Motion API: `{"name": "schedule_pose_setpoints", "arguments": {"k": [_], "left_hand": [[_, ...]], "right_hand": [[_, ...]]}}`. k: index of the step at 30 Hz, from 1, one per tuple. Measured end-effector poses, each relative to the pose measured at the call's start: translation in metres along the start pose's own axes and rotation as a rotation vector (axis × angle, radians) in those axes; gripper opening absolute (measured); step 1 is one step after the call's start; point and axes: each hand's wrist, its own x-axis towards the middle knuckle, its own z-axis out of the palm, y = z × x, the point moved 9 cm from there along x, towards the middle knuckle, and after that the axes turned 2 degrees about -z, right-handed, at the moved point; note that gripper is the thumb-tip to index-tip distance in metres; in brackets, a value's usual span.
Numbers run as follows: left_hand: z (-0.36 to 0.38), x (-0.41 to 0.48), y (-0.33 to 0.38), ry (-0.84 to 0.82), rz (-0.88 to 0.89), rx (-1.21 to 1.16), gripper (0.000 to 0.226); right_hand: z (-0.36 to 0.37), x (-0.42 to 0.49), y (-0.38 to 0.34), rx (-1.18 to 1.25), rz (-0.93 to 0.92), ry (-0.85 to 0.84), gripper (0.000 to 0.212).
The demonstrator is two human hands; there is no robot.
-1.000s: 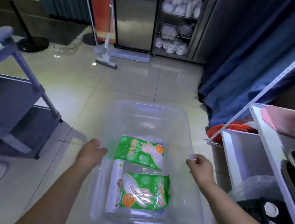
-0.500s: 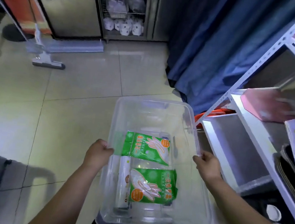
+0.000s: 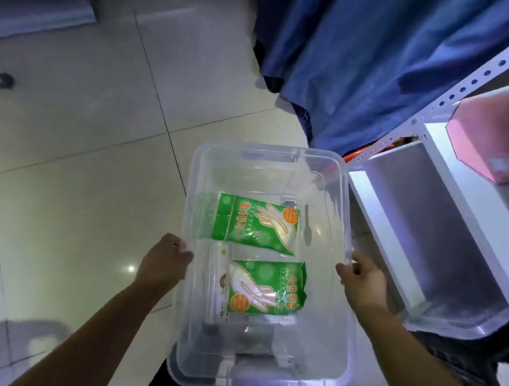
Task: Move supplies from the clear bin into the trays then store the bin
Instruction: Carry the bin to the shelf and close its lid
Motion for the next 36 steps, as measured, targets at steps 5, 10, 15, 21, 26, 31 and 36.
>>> {"name": "schedule_pose_setpoints", "arguments": {"k": [5, 10, 15, 21, 26, 31, 36], "left_hand": [[0.071, 0.079, -0.007, -0.04, -0.01, 0.025, 0.011], [0.163, 0.162, -0.035, -0.076, -0.063, 0.045, 0.012], [0.252, 0.23, -0.072, -0.115, -0.204, -0.082, 0.013], [0.33, 0.279, -0.104, -0.155, -0.263, -0.15, 0.013], [0.356, 0.288, -0.111, -0.132, -0.196, -0.102, 0.013], [0.36, 0.289, -0.106, -0.144, -0.195, -0.026, 0.012], [0.339, 0.275, -0.072, -0.114, -0.099, 0.313, 0.022]], "right_hand": [[0.041, 0.094, 0.046, -0.033, 0.048, -0.007, 0.024], [0.095, 0.189, 0.106, -0.1, 0.048, -0.048, 0.028], [0.136, 0.277, 0.156, -0.234, -0.031, -0.102, 0.033], [0.161, 0.347, 0.201, -0.291, -0.039, -0.068, 0.029], [0.168, 0.372, 0.219, -0.315, -0.034, -0.044, 0.027], [0.169, 0.375, 0.226, -0.274, -0.02, -0.013, 0.03], [0.141, 0.347, 0.226, -0.269, 0.001, 0.019, 0.031]]}}
